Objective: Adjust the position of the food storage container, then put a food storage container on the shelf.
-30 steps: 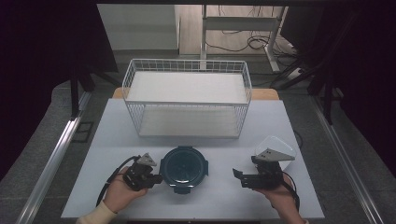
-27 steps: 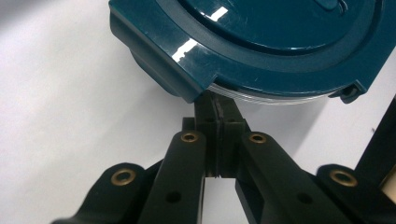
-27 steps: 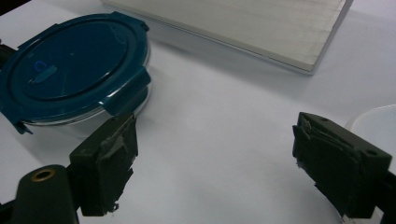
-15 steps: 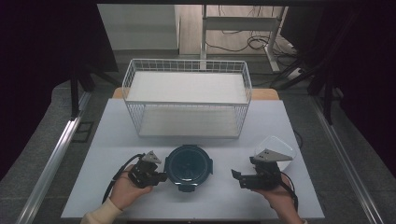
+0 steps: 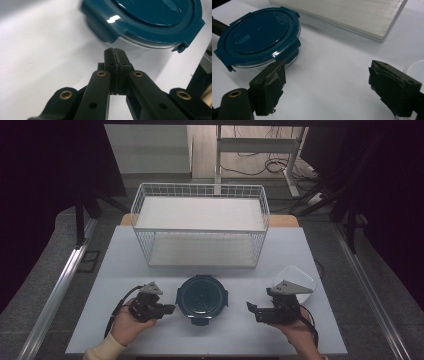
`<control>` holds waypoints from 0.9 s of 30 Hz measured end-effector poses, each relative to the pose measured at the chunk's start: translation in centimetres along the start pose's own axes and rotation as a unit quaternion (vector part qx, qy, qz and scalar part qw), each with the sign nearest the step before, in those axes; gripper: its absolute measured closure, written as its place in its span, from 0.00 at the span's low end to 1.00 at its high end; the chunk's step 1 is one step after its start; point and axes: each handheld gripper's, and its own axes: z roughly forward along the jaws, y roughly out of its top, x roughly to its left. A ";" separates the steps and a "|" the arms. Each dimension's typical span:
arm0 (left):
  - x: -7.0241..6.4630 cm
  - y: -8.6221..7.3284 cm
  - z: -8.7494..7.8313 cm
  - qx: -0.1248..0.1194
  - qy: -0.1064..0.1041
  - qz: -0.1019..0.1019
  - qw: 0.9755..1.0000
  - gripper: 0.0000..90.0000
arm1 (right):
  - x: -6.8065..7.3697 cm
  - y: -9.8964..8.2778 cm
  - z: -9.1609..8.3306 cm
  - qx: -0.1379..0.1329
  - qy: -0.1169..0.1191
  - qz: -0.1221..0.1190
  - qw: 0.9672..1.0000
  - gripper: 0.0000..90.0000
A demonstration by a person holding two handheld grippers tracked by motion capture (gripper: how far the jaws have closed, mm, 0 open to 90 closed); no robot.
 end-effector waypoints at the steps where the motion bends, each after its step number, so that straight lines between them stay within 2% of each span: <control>1: 0.1 -0.1 -0.5 -0.011 0.005 -0.004 1.000 1.00 | 0.1 0.0 0.0 -0.002 0.001 -0.001 1.000 0.16; 4: 0.1 -0.3 -1.4 -0.039 0.023 -0.007 0.999 0.93 | 0.2 0.1 0.0 -0.001 0.002 -0.002 1.000 0.16; 5: 0.0 -0.3 -1.5 -0.045 0.031 -0.007 0.998 0.87 | 0.3 0.1 0.1 -0.001 0.002 -0.002 1.000 0.16; 7: -0.3 -0.2 -1.6 -0.046 0.057 -0.006 0.997 0.64 | 0.3 0.1 0.1 0.001 0.003 -0.003 1.000 0.16; 8: -0.4 -0.1 -1.6 -0.045 0.060 -0.008 0.997 0.52 | 0.4 0.1 0.1 0.000 0.004 -0.003 1.000 0.16; 11: -0.5 0.1 -1.9 -0.054 0.057 -0.019 0.997 0.34 | 0.4 0.0 0.2 0.000 0.007 -0.001 1.000 0.16; 13: -0.3 0.2 -2.2 -0.061 0.054 -0.036 0.996 0.30 | 0.3 0.0 0.3 0.001 0.008 -0.001 1.000 0.16; 17: 0.1 0.1 -2.7 -0.072 0.050 -0.061 0.994 0.27 | 0.3 -0.1 0.2 0.000 0.011 0.002 1.000 0.16; 23: 0.4 -0.2 -3.1 -0.081 0.051 -0.067 0.993 0.25 | 0.3 0.0 0.5 0.001 0.014 0.006 1.000 0.16; 27: 0.4 -0.1 -3.5 -0.096 0.048 -0.072 0.992 0.23 | 0.6 0.1 0.7 0.000 0.025 0.007 1.000 0.16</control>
